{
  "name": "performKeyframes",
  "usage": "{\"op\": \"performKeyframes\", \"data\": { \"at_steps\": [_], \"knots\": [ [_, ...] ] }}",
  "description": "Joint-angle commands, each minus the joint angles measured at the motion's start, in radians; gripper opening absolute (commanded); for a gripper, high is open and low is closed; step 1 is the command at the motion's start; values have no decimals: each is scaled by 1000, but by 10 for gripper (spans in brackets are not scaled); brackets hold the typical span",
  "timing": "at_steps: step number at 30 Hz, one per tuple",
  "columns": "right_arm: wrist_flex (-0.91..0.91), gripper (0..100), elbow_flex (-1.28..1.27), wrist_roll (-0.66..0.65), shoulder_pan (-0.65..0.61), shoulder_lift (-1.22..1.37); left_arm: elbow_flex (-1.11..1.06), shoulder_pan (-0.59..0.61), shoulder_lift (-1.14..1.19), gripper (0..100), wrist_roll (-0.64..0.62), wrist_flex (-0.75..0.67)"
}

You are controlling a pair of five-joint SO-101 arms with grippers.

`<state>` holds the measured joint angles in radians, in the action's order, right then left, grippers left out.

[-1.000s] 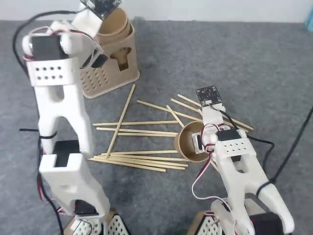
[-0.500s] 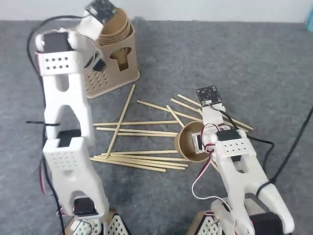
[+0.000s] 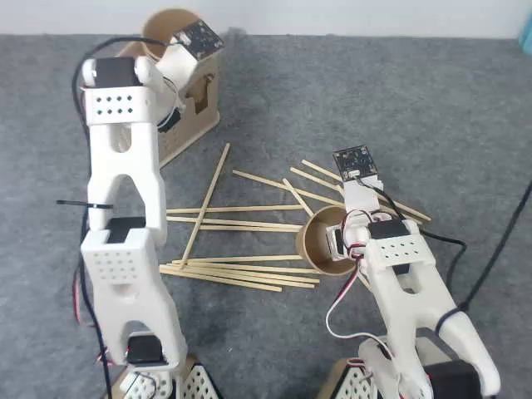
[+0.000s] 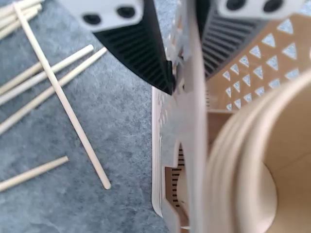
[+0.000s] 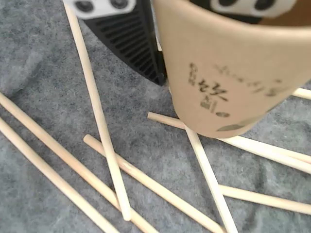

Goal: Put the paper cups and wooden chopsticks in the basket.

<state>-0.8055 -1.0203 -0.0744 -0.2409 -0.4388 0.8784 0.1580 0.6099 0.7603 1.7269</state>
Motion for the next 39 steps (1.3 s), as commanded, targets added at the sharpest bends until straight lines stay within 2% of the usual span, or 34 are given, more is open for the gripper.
{"op": "performKeyframes", "data": {
  "at_steps": [1, 11, 14, 18, 25, 31, 34, 39],
  "knots": [
    [12, 7, 3, -17, 24, 2, -94, -9, -212, 9, 61, 35],
    [12, 7, 3, -15, 24, 2, -599, -68, -637, 9, 198, 37],
    [12, 7, 3, -15, 24, 4, -694, -66, -763, 10, 187, 31],
    [12, 7, 3, -12, 24, 4, -756, -35, -865, 11, 104, -5],
    [8, 7, 3, -12, 24, 4, -901, 18, -781, 11, 37, -123],
    [7, 7, 3, -12, 24, 4, -1000, 98, -672, 11, -100, -336],
    [8, 7, 3, -12, 24, 4, -1015, 112, -660, 11, -115, -325],
    [10, 7, 3, -12, 24, 4, -1024, 107, -720, 11, -149, -216]
  ]
}}
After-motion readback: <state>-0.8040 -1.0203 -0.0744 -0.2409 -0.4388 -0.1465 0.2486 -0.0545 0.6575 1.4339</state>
